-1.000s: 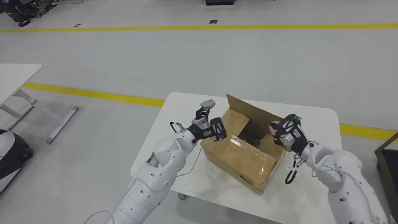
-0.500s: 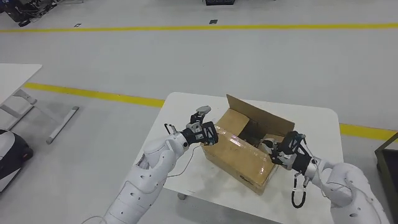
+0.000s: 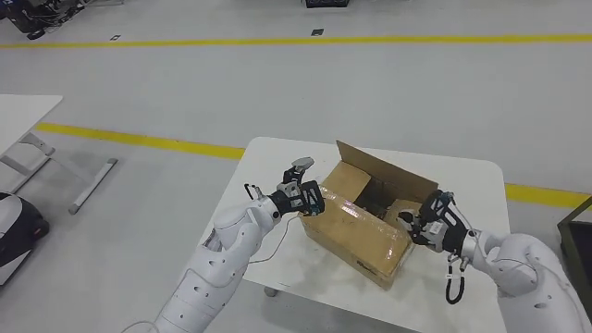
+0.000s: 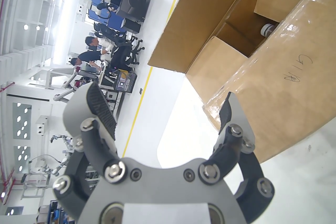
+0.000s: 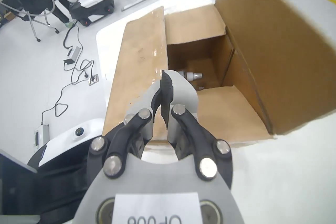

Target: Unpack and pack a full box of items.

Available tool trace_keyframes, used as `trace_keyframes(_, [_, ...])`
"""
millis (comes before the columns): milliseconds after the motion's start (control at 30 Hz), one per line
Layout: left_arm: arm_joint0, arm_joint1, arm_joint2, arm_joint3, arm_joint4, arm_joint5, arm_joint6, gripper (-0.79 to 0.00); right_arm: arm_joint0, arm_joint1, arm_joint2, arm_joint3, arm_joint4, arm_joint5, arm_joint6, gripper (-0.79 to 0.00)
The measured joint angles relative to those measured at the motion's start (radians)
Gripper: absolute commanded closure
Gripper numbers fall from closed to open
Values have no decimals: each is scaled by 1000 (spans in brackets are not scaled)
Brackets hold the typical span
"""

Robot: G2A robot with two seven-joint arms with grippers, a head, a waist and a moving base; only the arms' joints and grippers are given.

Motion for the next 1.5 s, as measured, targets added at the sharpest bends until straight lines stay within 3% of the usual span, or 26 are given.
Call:
trace_keyframes(233, [0, 0, 0, 0, 0, 0, 0, -785, 11, 10, -29, 43, 116, 29, 121, -748])
trace_keyframes(467, [0, 0, 0, 0, 0, 0, 0, -785, 28, 16, -58, 70, 151, 46, 144, -751])
trace_keyframes(733, [0, 0, 0, 0, 0, 0, 0, -785, 49, 18, -115, 106, 209, 32, 170, -677])
trace_keyframes(967, [0, 0, 0, 0, 0, 0, 0, -785, 58, 25, -131, 118, 283, -1, 167, -360])
trace_keyframes(1233, [0, 0, 0, 0, 0, 0, 0, -785, 73, 34, -177, 136, 400, -11, 219, -243])
trace_keyframes(1500, [0, 0, 0, 0, 0, 0, 0, -785, 110, 48, -266, 145, 504, 3, 232, -348])
